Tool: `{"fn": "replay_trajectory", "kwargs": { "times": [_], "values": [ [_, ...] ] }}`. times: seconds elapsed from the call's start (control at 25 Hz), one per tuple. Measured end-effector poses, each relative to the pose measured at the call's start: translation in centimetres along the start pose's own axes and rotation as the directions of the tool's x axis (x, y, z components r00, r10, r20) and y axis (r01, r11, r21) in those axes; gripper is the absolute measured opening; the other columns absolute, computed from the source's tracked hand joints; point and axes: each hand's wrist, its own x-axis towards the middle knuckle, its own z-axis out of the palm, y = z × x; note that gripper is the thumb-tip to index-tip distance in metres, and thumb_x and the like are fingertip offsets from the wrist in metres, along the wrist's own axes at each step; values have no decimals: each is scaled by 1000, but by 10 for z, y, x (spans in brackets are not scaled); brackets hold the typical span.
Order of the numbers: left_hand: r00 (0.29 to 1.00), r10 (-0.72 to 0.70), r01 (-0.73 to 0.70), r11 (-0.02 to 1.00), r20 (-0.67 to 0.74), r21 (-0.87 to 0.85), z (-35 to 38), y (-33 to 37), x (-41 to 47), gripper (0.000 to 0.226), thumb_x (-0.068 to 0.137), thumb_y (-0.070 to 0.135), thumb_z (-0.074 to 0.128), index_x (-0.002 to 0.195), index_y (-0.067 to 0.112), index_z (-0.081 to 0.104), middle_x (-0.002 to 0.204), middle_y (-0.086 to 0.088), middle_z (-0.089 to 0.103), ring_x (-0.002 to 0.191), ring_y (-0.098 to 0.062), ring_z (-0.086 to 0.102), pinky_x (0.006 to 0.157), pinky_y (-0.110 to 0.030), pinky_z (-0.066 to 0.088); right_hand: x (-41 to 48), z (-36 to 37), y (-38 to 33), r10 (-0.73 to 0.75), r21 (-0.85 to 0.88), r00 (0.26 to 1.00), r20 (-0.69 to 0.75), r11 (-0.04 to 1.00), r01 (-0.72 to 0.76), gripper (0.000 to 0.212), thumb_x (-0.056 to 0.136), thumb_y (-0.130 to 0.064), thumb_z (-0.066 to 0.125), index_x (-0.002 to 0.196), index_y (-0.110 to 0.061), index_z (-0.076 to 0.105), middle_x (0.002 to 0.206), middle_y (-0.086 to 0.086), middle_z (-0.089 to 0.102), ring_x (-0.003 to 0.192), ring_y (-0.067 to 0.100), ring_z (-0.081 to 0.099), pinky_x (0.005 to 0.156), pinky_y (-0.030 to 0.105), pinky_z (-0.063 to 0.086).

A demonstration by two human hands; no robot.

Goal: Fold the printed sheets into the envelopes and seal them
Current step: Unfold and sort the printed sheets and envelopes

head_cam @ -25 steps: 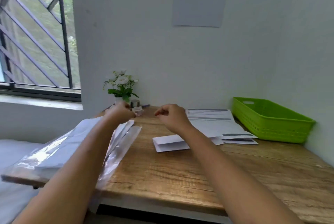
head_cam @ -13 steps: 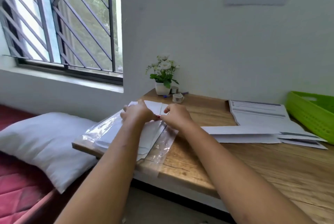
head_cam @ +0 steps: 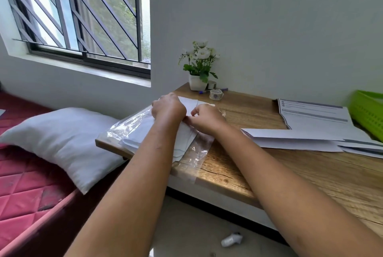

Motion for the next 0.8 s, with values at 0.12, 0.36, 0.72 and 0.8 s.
{"fn": "replay_trajectory", "kwargs": {
  "times": [0.12,0.36,0.72,0.8],
  "values": [
    [1000,2,-2,1000,-8,-7,-1,1,-5,47,87,16,56,132,11,46,133,-17,48,125,-35,43,94,-37,43,3,2,-6,28,182,998,63,982,-39,46,80,-36,69,122,-22,58,122,3,62,116,24,56,98,39,46],
    [998,-19,17,998,-54,-52,-4,0,-12,42,88,15,51,129,7,49,131,-19,51,121,-36,48,93,-35,43,10,1,-9,140,461,983,115,869,-178,28,77,-4,71,100,-19,66,108,7,64,103,21,53,91,32,47],
    [995,-15,3,993,-98,-116,-3,1,-14,38,90,20,52,126,5,51,129,-19,53,119,-34,51,93,-35,44,8,5,-8,177,626,981,79,758,-187,54,81,-2,66,130,-15,48,119,11,60,105,23,61,91,37,53],
    [993,-20,5,992,-117,-124,-3,0,-16,39,89,14,51,127,5,50,130,-18,52,121,-34,49,92,-36,44,7,5,-7,161,634,984,74,755,-171,48,81,-1,67,125,-15,54,117,10,62,106,24,62,92,40,53]
  ]
}}
